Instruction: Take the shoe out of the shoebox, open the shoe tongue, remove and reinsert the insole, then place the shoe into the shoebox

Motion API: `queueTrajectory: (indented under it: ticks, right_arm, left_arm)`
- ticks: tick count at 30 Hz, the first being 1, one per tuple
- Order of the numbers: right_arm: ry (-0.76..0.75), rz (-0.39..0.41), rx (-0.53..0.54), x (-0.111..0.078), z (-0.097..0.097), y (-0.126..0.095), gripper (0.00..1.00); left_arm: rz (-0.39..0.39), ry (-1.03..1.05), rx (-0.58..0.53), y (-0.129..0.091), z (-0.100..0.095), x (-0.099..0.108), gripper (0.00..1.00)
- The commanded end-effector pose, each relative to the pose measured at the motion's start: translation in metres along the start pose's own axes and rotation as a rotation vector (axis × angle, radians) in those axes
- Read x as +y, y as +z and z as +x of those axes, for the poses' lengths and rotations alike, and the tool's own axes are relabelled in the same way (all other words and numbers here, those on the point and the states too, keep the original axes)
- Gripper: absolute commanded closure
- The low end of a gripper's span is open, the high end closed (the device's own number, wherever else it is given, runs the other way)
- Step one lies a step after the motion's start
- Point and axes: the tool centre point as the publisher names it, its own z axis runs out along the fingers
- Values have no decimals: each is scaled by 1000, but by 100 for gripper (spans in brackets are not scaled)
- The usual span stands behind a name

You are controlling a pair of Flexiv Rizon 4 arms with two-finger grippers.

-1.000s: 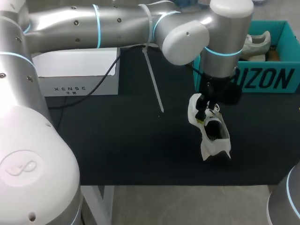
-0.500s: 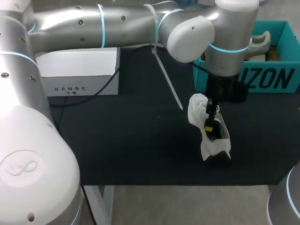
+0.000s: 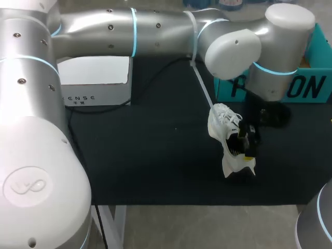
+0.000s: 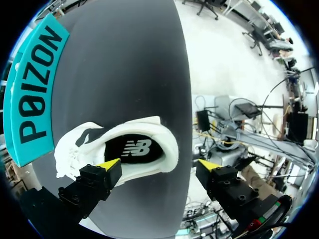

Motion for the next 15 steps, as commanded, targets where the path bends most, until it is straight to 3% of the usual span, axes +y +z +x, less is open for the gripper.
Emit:
queueTrajectory:
  ticks: [1,15]
  right_arm:
    - [1,3,-1,0,0,0,0]
    - [1,3,-1,0,0,0,0]
  left_arm:
    - [-4,-1,1,4,4,-3,0]
    - [9,-55,-13,19,11,1,0]
